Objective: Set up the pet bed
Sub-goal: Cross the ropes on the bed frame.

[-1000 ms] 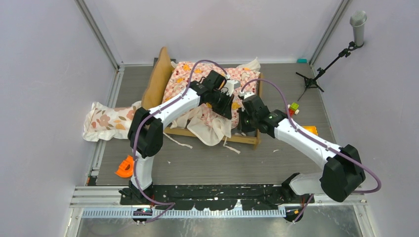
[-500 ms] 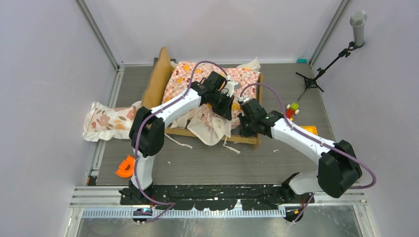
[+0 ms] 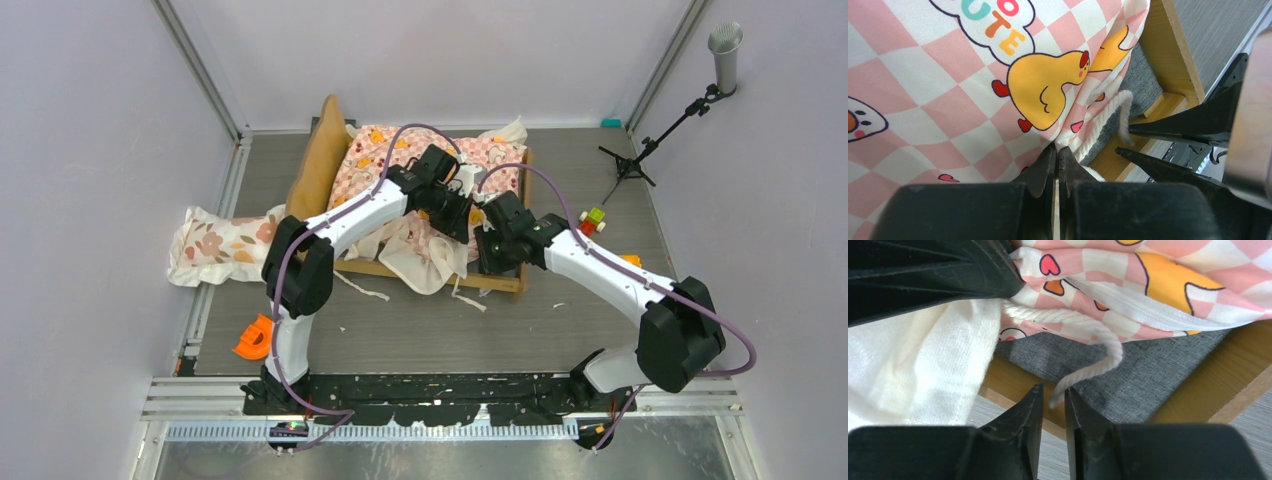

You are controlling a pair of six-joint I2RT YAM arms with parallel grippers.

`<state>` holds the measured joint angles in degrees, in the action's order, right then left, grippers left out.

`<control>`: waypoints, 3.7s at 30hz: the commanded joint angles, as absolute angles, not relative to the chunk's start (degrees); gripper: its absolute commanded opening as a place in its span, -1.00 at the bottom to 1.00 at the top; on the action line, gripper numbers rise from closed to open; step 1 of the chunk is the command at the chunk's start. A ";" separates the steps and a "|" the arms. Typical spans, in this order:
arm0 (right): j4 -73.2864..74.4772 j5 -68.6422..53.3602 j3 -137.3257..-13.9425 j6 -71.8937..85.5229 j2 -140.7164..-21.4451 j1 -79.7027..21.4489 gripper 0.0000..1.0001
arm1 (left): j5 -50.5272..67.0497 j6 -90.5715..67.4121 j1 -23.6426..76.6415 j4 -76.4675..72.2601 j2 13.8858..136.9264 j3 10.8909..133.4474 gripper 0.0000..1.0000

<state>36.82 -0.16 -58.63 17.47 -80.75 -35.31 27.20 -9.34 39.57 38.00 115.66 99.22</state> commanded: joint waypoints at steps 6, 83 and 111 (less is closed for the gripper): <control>39.29 -1.40 -61.53 16.83 -75.88 -35.47 -0.21 | 29.01 -8.34 39.76 37.80 115.58 100.25 -1.00; -8.15 20.67 -27.43 36.23 -67.46 -36.78 -0.08 | 24.14 -10.38 44.19 35.29 119.89 103.47 -1.00; -4.65 27.16 -29.39 41.92 -81.86 -38.76 -0.99 | 24.20 -10.87 43.07 34.36 117.04 101.06 -0.78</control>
<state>-16.88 24.45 -29.67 39.38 -87.00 -38.63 25.12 -10.63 43.35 31.92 119.98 103.18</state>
